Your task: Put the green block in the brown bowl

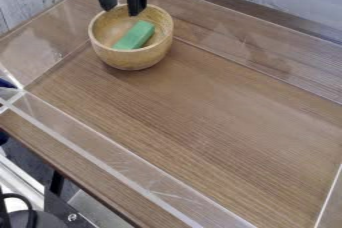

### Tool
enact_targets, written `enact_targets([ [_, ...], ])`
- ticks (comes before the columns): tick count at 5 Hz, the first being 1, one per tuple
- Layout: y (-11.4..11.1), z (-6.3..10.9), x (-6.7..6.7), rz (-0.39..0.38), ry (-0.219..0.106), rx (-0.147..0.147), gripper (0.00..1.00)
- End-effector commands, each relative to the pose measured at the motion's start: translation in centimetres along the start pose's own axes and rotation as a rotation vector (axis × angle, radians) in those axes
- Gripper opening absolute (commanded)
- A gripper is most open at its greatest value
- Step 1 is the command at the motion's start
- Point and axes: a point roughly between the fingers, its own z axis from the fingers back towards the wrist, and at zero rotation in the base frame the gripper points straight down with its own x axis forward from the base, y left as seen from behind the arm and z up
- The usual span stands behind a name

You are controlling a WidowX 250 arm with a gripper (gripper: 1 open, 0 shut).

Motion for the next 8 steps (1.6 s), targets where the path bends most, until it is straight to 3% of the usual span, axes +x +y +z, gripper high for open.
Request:
enact_targets([
  [1, -0.6, 5.9, -0.7, -0.019, -0.143, 0.035, 1.0],
  [2, -0.5, 8.4, -1.7, -0.022, -0.177, 0.024, 1.0],
  [3, 0.2, 7.4, -0.9, -0.01, -0.17, 0.034, 0.0],
  [8, 3.1, 2.5, 0.8, 0.03, -0.152, 0.097, 0.0],
])
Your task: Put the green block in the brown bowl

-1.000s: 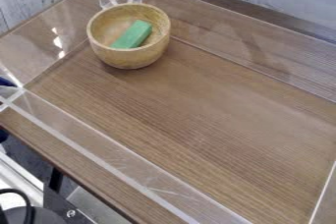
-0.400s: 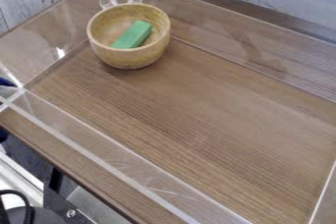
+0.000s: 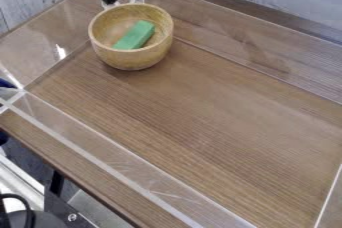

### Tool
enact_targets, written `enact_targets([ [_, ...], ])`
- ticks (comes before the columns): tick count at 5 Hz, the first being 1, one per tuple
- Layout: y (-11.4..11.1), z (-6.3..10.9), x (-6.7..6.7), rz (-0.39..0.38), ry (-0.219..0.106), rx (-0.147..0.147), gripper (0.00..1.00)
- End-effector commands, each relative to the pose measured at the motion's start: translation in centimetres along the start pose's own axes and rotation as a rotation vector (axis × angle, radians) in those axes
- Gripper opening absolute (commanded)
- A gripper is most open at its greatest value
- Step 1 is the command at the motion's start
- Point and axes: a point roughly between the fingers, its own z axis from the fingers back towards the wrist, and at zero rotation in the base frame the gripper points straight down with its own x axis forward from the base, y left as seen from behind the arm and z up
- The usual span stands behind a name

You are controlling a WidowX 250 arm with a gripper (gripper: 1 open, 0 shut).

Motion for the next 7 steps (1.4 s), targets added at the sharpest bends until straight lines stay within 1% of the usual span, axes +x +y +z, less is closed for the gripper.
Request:
enact_targets([
  [1, 0.6, 1.1, 0.6, 0.004, -0.044, 0.033, 0.0],
  [3, 1.0, -0.7, 1.1, 0.006, -0.019, 0.044, 0.0],
  [7, 1.3, -2.4, 1.4, 0.006, 0.013, 0.052, 0.0],
])
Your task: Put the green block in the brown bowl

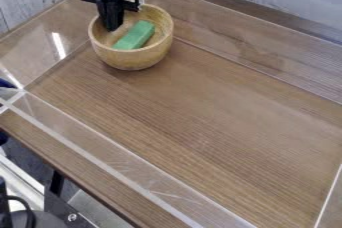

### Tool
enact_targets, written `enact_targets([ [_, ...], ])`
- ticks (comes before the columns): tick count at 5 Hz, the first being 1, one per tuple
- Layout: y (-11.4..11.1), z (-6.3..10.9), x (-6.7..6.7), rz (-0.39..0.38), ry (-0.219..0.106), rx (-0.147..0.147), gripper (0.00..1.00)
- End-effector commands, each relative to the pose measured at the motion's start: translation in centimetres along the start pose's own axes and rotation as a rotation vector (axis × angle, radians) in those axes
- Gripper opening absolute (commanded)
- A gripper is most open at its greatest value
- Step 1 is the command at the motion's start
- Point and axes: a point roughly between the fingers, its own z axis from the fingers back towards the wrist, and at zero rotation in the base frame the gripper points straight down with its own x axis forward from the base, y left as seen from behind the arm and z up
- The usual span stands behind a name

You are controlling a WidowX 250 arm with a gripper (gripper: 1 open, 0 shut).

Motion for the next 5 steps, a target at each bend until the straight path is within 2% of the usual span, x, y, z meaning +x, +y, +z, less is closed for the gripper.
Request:
enact_targets([
  [1, 0.34, 1.75, 0.93, -0.004, -0.054, 0.028, 0.0],
  [5, 0.22, 1.2, 1.04, -0.004, -0.038, 0.028, 0.0],
])
